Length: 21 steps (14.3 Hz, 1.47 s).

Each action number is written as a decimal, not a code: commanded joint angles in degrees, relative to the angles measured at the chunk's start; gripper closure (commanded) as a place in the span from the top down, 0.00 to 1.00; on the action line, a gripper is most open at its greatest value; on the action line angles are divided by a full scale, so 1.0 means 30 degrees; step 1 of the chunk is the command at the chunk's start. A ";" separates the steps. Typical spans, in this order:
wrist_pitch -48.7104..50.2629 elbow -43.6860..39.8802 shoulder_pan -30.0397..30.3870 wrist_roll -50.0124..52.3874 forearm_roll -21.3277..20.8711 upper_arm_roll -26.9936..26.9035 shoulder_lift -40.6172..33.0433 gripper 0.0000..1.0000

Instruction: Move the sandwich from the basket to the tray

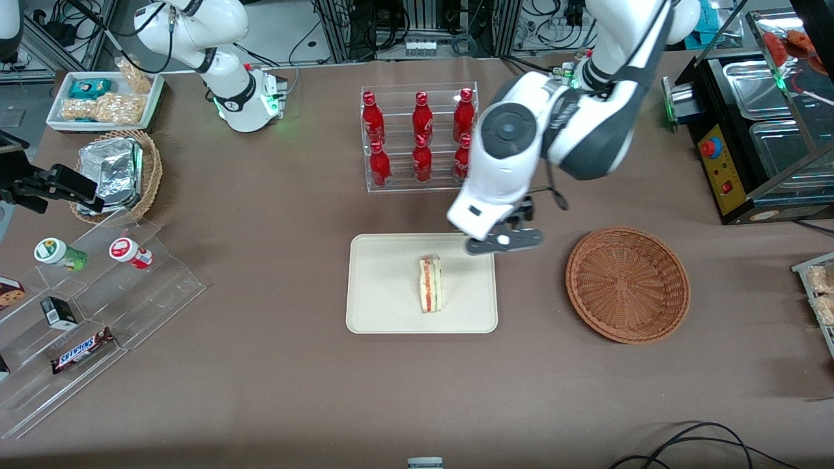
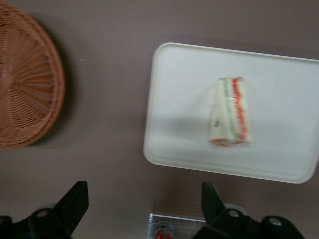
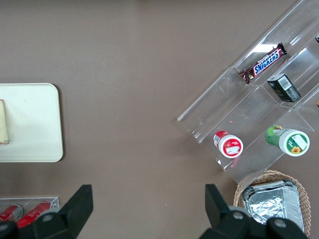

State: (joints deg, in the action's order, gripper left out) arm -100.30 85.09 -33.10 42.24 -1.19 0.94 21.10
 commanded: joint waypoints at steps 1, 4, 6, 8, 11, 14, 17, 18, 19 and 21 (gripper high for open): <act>0.1436 0.0959 0.1885 -0.0514 -0.0159 0.0068 -0.0964 1.00; 0.1794 0.3003 0.4198 -0.0632 -0.0159 0.0068 -0.2778 1.00; 0.1794 0.4266 0.5344 -0.1767 -0.0217 0.0068 -0.4126 1.00; 0.2259 0.5031 0.6427 -0.4515 -0.0246 0.0068 -0.5298 1.00; 0.3374 0.5180 0.7398 -0.6809 -0.0304 0.0038 -0.6443 1.00; 0.3465 0.6815 0.8976 -1.0085 -0.0392 0.0271 -0.8461 1.00; 0.3319 0.6734 0.9889 -1.2112 -0.0393 0.0566 -0.8907 1.00; 0.3202 0.6472 0.9948 -1.2349 -0.0364 0.0566 -0.8937 1.00; 0.2997 0.6093 0.9978 -1.2410 -0.0393 0.0537 -0.8821 1.00; 0.2354 0.5534 1.0123 -1.2556 -0.0335 0.0478 -0.8587 1.00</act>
State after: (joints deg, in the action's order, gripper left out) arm -91.79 102.81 -3.96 5.79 -1.59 1.46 -4.54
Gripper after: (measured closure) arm 0.000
